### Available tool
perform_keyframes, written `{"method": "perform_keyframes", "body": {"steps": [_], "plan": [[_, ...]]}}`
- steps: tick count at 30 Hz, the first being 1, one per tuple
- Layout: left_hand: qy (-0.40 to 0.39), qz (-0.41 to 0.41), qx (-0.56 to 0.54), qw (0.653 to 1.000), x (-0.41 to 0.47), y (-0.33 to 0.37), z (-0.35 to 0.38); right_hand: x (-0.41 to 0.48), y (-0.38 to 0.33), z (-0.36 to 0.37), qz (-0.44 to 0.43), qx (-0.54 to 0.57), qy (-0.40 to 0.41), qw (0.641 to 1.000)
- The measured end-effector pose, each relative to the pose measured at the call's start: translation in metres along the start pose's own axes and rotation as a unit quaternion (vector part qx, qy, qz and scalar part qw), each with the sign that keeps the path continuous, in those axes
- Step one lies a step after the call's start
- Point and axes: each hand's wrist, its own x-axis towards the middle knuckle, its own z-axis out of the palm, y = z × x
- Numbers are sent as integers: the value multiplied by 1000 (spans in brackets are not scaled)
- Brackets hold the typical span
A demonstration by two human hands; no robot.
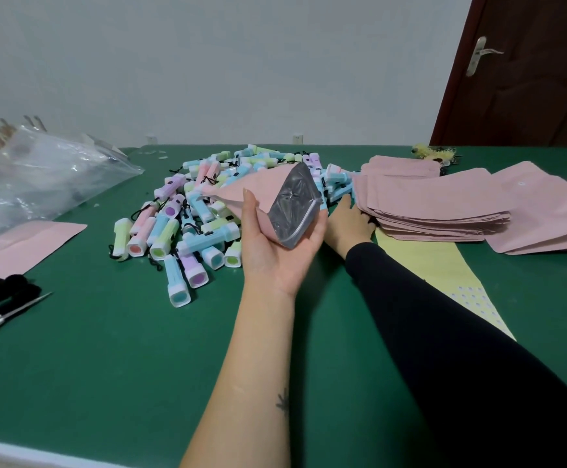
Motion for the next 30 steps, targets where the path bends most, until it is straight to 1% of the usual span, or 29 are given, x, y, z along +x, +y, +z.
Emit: {"method": "perform_keyframes", "body": {"steps": [4,6,8,11,14,17,20,23,25,27,30], "plan": [[-1,1,0,1000,2,-1,-2,20,7,-1,-19,68,-10,997],[-5,-2,2,1000,2,-2,-2,31,11,-1,-34,121,-33,992],[-6,-6,5,1000,3,-3,-1,39,14,-1,-43,142,-58,987],[-7,-4,4,1000,6,-2,-2,45,14,2,-82,113,-67,988],[-16,6,-2,1000,8,0,-4,49,11,8,-136,50,-77,987],[-28,13,-5,1000,9,2,-4,50,9,13,-164,29,-90,982],[-30,16,-2,999,9,3,-4,44,1,18,-166,13,-89,982],[-32,19,-2,999,8,3,-5,34,-3,18,-180,-23,-108,977],[-39,21,-1,999,7,1,-4,24,-1,15,-186,-29,-97,977],[-47,20,3,999,6,0,-2,11,0,6,-175,-32,-89,980],[-47,14,11,999,6,-2,-1,-10,4,-19,-167,-41,-107,979]]}}
